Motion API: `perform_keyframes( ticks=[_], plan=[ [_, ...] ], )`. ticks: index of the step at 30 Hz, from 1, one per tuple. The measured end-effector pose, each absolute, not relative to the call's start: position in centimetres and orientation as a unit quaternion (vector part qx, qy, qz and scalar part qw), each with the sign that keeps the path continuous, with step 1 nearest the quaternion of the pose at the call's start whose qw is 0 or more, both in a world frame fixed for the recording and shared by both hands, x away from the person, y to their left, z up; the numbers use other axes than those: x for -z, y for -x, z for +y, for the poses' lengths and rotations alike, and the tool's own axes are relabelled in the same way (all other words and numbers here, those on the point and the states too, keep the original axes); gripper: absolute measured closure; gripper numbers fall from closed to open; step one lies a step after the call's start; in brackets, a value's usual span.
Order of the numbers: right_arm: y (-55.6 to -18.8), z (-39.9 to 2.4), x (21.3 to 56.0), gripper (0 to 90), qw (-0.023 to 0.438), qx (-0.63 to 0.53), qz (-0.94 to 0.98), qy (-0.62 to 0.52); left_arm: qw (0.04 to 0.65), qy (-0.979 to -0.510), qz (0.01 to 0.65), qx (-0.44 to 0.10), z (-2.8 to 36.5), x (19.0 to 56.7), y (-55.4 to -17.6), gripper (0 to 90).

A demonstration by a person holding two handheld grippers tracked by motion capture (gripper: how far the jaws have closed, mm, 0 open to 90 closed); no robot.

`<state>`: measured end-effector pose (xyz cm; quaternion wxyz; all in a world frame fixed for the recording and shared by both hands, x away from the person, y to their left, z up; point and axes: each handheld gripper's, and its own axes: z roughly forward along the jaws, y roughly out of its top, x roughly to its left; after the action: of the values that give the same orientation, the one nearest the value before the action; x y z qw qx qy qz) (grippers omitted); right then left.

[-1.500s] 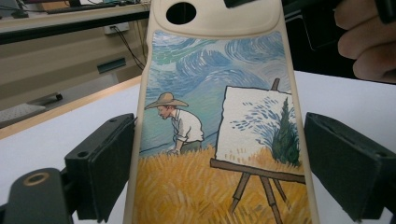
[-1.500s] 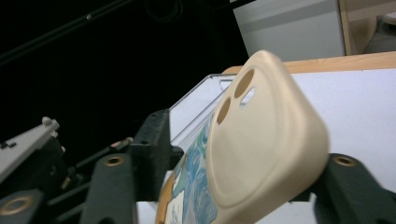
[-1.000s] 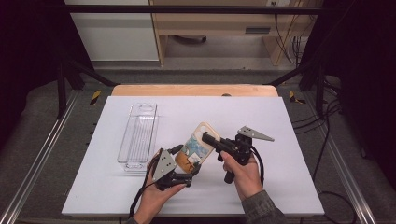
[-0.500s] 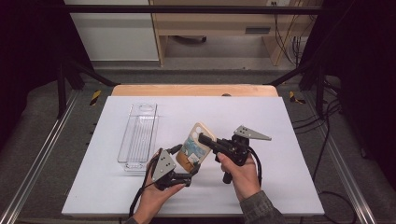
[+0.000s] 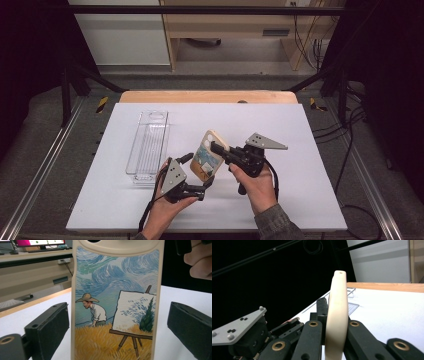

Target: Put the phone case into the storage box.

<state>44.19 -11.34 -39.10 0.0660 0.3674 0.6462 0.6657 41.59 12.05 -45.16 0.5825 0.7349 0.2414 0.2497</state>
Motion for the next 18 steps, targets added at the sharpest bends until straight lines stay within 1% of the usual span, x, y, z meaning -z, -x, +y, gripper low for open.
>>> perform_keyframes(
  ticks=[8,18],
  plan=[
    [-44.10,-10.98,39.04,86.9,0.114,-0.640,0.673,-0.354,0.584,-0.732,0.253,-0.242,12.17,45.41,-41.88,2.5],
    [-43.85,-10.56,39.12,86.9,0.134,-0.630,0.681,-0.350,0.589,-0.727,0.255,-0.242,12.19,45.05,-41.76,2.2]
  ],
)
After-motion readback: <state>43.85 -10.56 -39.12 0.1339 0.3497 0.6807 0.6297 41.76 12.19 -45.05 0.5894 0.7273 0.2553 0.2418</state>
